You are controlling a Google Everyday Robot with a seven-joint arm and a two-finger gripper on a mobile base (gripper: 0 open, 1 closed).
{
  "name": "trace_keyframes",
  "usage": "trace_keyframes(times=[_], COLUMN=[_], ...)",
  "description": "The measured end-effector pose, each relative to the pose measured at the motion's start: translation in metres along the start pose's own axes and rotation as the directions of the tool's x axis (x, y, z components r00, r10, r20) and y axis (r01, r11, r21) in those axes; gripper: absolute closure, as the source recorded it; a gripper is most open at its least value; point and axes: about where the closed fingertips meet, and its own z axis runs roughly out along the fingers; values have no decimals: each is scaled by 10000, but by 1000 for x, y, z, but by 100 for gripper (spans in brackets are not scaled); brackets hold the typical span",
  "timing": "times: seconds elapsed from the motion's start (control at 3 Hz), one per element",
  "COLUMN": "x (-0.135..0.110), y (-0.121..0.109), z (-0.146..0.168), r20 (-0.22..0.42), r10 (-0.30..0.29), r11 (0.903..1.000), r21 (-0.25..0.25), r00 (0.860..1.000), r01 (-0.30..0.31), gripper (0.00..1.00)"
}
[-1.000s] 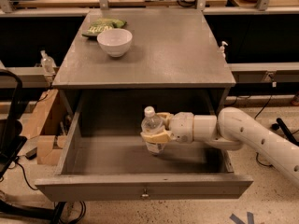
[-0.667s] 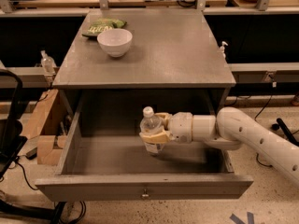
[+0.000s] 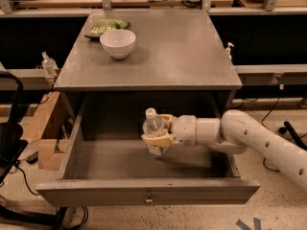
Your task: Place blue plastic bottle into top drawer
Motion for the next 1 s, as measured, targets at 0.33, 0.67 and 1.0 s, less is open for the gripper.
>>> trace_keyframes(times=[0.33,0.67,1.0], x=[-1,-1,-1], y=[1,2,2], z=[2,3,3], r20=[9,14,14], r10=[-5,-8,-8], r11=[10000,10000,10000], r21=[-39,-63,-63], r00=[10000,10000,10000], r01=[5,8,8], gripper=[6,0,0])
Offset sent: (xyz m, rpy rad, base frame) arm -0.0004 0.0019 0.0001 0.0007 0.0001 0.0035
